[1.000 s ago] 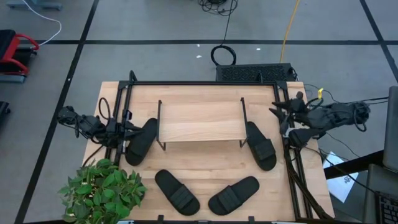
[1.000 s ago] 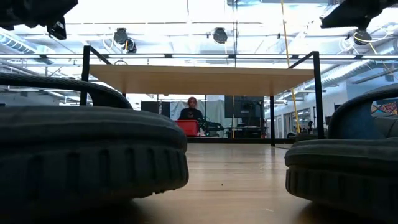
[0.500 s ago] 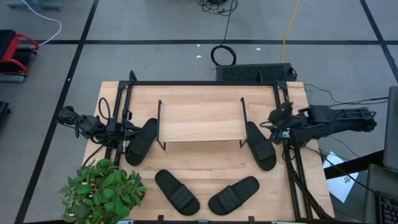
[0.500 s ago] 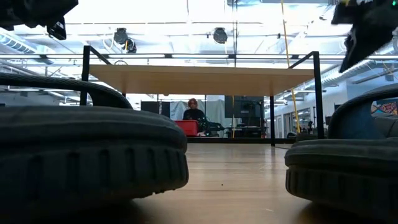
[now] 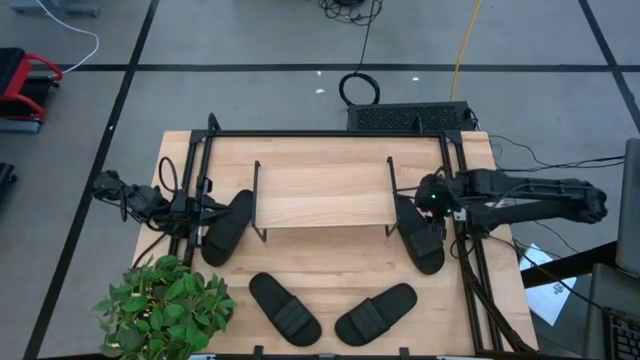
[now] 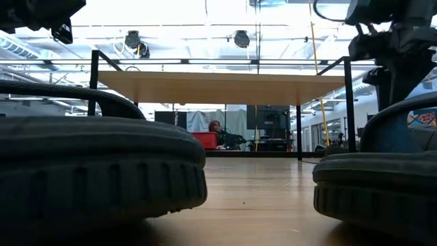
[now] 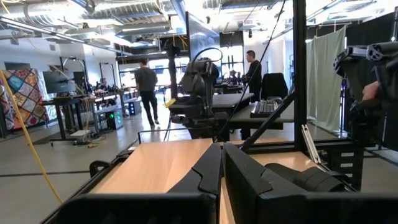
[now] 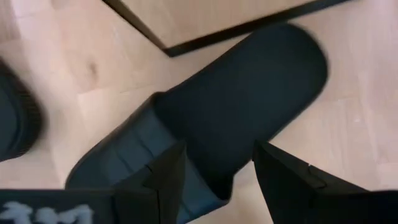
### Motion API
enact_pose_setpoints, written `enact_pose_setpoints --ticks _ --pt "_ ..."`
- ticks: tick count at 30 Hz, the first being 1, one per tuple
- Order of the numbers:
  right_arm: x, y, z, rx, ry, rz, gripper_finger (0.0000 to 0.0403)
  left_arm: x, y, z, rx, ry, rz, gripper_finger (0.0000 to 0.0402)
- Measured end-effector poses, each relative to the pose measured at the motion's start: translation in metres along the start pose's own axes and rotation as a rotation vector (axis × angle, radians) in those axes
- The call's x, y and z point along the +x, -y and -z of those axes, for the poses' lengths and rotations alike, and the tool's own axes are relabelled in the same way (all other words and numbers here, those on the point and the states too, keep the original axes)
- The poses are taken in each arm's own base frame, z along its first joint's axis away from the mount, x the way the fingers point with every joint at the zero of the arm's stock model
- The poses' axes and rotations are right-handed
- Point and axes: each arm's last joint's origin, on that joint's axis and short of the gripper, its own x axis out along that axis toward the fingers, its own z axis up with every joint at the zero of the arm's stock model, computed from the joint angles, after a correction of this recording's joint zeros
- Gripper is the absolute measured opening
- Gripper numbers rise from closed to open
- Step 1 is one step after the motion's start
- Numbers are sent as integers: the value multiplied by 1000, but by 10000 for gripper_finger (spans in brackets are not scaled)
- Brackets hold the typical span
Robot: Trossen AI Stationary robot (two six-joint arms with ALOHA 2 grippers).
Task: Pick and place slides into the shelf
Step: Put the top right slide on the shelf
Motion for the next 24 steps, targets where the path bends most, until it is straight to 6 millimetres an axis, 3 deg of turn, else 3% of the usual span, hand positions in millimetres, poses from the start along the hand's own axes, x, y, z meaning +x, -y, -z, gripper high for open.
enact_pose_setpoints --ticks 13,24 --pt "18 6 -11 27 -128 -222 179 0 0 0 1 -1 1 24" --pt "34 8 -13 53 -219 -197 179 0 0 3 15 -31 6 24"
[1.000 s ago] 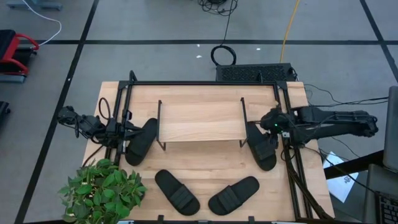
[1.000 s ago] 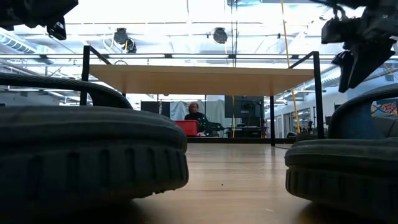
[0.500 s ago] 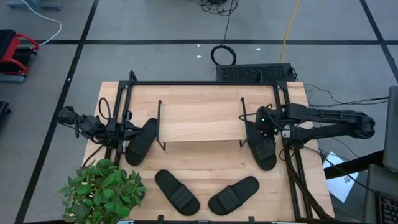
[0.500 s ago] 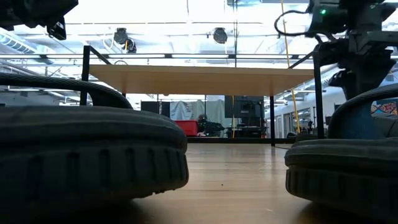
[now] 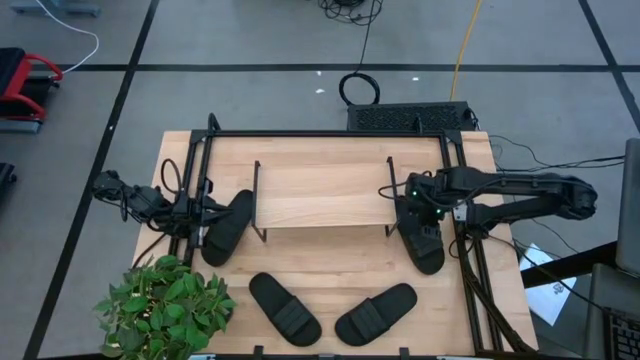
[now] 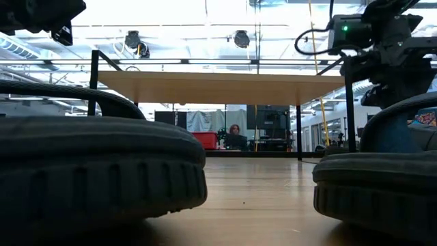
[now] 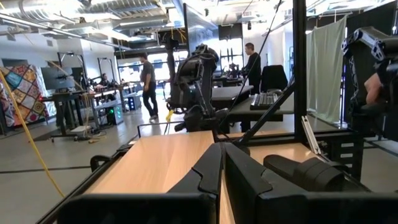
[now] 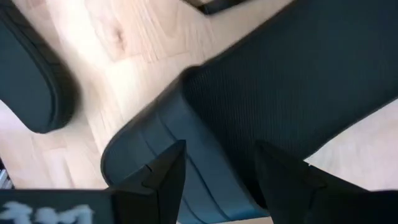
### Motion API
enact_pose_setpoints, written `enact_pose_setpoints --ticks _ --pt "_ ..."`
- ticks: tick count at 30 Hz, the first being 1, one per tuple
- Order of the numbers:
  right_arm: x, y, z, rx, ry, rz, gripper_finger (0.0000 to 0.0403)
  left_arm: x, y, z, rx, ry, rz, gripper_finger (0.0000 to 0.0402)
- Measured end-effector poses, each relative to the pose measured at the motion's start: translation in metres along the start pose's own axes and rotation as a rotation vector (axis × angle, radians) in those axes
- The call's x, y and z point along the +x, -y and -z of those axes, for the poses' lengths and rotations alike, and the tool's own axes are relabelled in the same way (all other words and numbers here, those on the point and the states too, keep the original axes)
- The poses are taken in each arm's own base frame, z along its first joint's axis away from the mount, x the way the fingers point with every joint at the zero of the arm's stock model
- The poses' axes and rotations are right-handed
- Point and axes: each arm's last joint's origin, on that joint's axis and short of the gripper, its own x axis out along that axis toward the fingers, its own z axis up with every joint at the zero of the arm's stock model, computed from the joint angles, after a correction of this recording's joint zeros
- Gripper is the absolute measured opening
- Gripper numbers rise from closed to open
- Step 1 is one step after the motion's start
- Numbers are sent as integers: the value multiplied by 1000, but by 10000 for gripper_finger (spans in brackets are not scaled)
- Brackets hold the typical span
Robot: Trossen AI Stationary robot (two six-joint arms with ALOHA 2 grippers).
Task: Pick and place slides into the shelf
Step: Put the top right slide on the shelf
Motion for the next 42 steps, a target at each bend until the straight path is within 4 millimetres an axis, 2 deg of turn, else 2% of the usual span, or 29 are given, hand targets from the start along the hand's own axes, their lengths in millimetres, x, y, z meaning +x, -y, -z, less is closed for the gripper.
enact_pose_setpoints --ticks 4,22,30,35,42 --pt "7 2 1 19 -44 -1 179 0 0 0 0 1 0 24" --pt "15 4 5 76 -110 -24 178 0 0 0 -8 1 -1 24" --pt "22 3 2 120 -179 -122 171 0 0 0 -9 3 -1 24" --pt "23 3 1 126 -187 -146 130 0 0 0 -9 2 -1 24" --pt "22 1 4 110 -210 -203 13 0 0 0 -28 2 -1 24"
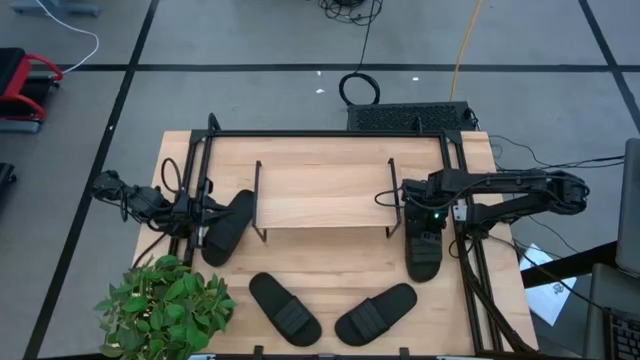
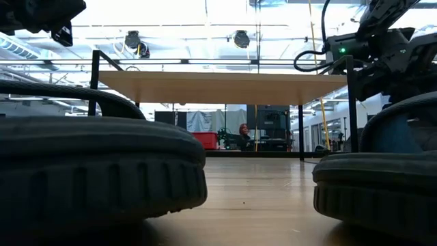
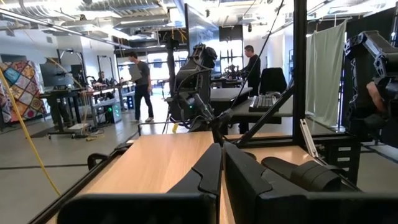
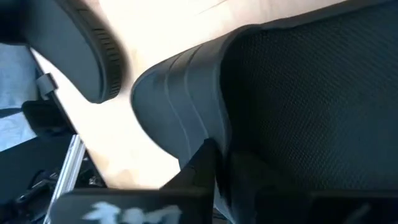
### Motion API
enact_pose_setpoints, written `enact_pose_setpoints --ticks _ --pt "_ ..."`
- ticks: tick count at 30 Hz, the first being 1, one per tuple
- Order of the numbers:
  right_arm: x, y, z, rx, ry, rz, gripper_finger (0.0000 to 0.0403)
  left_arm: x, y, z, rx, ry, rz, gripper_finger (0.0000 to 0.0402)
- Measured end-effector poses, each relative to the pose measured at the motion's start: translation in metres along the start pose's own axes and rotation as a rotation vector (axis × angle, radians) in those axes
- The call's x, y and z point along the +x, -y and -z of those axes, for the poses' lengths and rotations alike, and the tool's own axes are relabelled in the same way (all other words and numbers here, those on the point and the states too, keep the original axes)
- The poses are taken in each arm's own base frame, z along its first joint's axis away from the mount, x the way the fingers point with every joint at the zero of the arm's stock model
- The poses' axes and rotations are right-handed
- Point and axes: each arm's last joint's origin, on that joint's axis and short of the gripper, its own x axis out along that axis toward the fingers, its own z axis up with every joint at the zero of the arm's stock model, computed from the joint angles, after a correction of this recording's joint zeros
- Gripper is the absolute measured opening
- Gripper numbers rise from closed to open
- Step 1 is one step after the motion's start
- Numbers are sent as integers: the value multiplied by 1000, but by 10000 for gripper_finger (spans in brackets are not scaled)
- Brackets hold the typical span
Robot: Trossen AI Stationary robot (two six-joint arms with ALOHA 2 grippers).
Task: Pick and place slides into the shelf
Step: Put the top right slide on the shelf
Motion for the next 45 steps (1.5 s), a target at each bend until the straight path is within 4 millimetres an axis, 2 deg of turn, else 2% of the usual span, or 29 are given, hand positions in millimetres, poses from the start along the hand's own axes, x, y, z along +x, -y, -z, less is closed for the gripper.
enact_pose_setpoints --ticks 7,13,20,29,33,41,45 --pt "-6 -2 7 4 25 44 5 0 0 0 -5 0 0 24" --pt "-29 -12 18 16 75 125 3 0 0 0 -5 1 0 24" --pt "-68 -33 28 -27 174 157 2 0 0 0 -4 0 0 24" --pt "-123 -63 45 -71 215 195 1 0 0 0 -9 0 0 24" --pt "-150 -79 48 -135 320 178 1 0 0 0 -10 0 0 24" --pt "-193 -109 40 -189 425 9 2 0 0 0 -12 0 0 24" --pt "-208 -120 21 -256 440 3 2 0 0 0 -12 0 0 24"
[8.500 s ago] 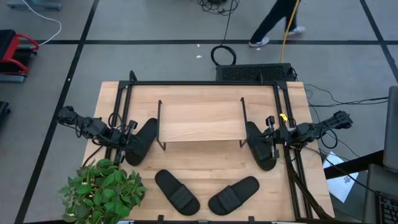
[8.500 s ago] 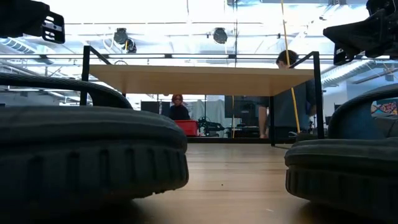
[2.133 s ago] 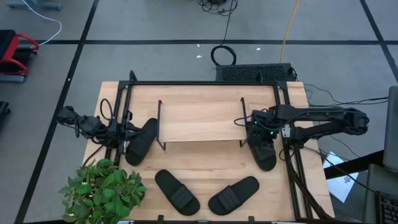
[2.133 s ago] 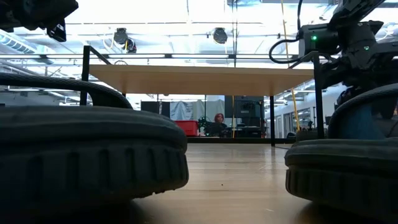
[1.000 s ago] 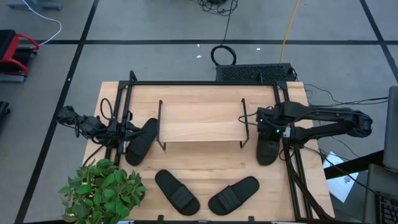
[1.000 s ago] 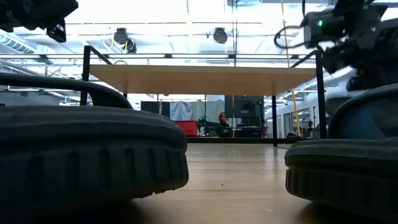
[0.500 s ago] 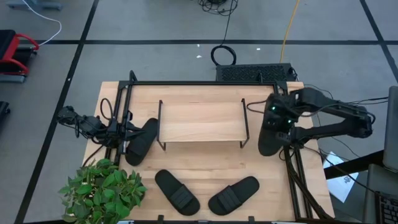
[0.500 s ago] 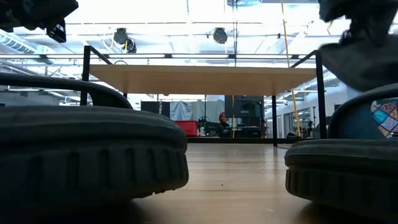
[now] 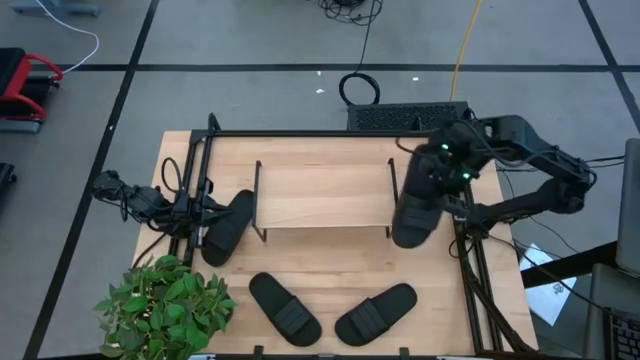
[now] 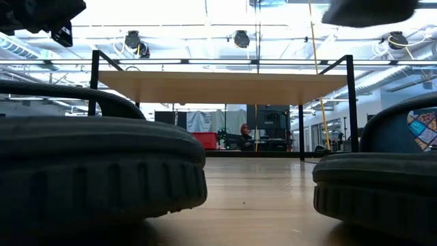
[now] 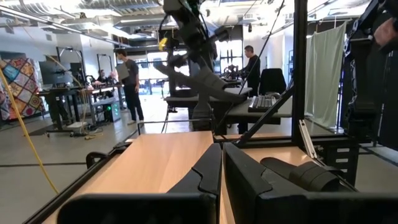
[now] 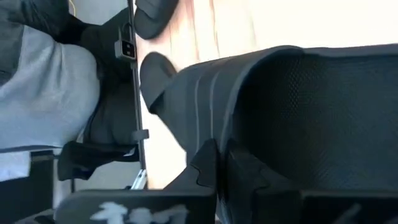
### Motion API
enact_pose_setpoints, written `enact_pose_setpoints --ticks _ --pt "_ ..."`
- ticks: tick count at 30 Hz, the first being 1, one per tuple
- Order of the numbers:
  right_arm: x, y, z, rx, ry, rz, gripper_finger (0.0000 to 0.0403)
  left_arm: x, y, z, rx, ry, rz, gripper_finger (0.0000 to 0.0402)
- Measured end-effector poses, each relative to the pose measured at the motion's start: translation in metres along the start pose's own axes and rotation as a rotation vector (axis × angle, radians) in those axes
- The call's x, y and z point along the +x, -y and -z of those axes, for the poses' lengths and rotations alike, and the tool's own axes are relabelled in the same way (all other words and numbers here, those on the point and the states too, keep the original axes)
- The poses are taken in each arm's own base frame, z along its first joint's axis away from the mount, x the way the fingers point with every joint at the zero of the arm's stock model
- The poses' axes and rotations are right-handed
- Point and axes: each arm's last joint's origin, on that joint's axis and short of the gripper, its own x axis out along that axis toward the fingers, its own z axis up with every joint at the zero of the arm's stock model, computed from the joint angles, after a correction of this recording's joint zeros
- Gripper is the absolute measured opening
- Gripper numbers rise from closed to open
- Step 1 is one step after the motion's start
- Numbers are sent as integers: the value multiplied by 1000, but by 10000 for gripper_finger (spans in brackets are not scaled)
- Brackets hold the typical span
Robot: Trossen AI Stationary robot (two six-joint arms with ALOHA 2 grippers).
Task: Pick and place slides into the shelf
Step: Put the top right slide on the shelf
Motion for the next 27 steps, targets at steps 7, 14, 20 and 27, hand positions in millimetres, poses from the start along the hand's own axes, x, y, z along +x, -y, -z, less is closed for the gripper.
enact_pose_setpoints --ticks 7,14,20,27 --pt "13 2 -59 -164 -16 -71 3 0 0 0 8 0 0 24" --pt "35 12 -97 -216 -51 -132 2 0 0 1 11 -6 1 24" --pt "53 45 -116 -180 -87 -118 1 0 0 1 14 -14 2 24" --pt "54 67 -121 -149 -74 -144 1 0 0 2 17 -20 2 24"
